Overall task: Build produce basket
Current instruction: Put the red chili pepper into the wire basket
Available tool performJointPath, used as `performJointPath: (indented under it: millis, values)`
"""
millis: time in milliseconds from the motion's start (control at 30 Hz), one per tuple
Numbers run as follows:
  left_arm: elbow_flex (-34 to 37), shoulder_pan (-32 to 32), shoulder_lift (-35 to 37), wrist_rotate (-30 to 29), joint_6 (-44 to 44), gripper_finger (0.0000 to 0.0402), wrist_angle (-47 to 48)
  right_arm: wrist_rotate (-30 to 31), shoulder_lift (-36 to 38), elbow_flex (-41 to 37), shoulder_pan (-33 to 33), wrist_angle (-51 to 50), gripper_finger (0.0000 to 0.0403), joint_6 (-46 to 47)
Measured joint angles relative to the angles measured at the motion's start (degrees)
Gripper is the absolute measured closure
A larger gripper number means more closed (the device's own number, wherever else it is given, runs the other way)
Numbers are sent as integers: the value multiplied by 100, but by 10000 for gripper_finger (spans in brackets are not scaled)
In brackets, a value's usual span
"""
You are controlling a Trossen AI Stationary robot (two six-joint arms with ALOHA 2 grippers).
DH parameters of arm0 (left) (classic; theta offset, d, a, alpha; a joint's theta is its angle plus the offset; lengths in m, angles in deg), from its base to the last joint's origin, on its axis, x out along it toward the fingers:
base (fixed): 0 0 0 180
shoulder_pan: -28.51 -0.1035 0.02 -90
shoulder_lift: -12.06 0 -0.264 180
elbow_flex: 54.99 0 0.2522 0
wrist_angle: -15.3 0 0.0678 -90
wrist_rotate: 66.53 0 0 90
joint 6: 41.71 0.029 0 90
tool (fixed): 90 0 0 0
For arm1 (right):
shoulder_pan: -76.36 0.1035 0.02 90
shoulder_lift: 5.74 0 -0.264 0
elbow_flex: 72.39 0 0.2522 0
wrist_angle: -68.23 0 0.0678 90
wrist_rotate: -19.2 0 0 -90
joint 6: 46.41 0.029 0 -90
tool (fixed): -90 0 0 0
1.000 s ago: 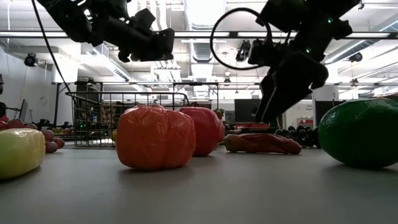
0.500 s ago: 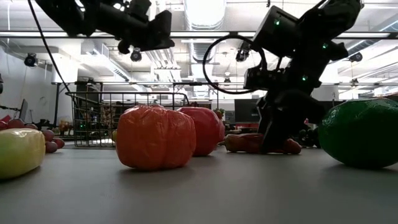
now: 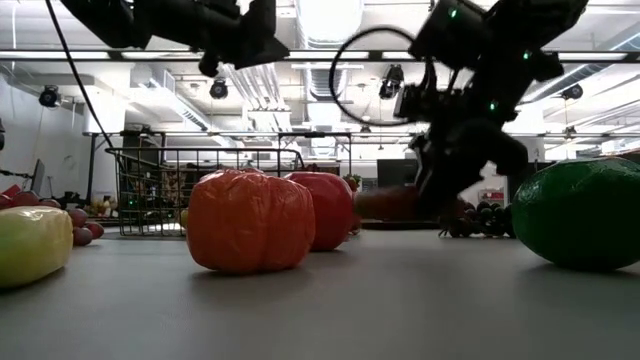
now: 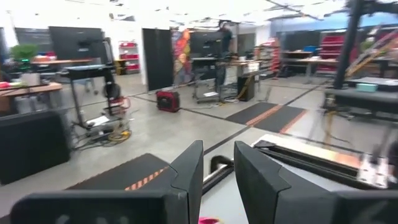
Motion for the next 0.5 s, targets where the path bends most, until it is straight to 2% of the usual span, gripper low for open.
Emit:
performJointPath:
  millis: [100,233,333,500]
  values:
    - [-23,19,0,283,-1,328,-62,201,341,-16,1,-121,330,-123]
    - [-23,37,0,571,0,328,-188,386,864,-126,0,34,308,-278]
    - [-23,39,0,764,0,328,-277,375,1230,-366,0,676,303,-458]
    - [-22,53,0,1147,0,328,-342,337,1618,-1005,-2,2462,311,-613]
